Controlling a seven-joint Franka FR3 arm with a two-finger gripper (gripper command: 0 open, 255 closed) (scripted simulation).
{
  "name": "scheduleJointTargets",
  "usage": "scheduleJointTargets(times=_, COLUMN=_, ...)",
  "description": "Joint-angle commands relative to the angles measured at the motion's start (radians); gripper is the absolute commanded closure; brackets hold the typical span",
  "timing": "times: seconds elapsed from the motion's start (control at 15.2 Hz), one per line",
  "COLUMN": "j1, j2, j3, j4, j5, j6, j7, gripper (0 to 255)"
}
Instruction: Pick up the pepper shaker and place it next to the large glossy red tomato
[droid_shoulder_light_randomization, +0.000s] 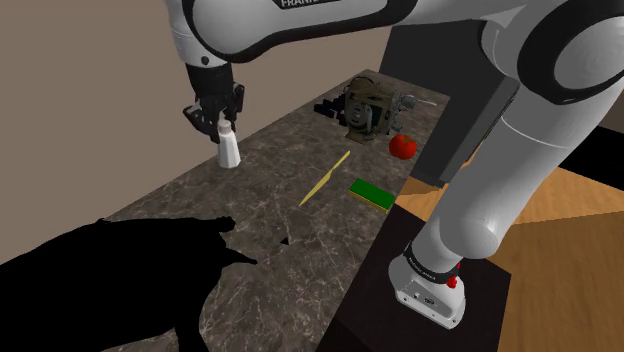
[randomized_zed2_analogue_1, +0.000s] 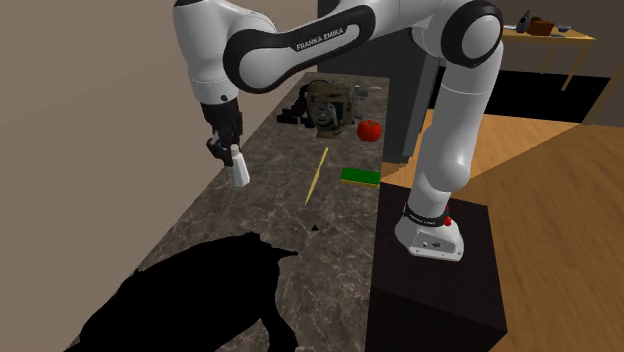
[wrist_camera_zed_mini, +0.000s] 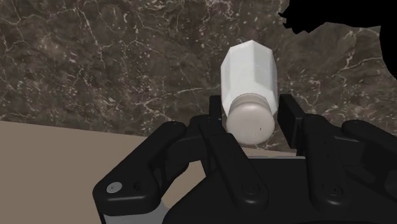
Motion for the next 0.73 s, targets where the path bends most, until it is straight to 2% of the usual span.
scheduleJointTargets(times=0.0, j1=0.001, j2=0.000, j3=0.001, j4=0.016, j5=0.001, j6=-0.017, j7=-0.001, gripper=255)
scheduleJointTargets(times=0.66, j1=-0.093, j2=-0.259, j3=-0.141, j4=-0.267, j5=0.078, j6=0.049, j7=-0.258, gripper=255)
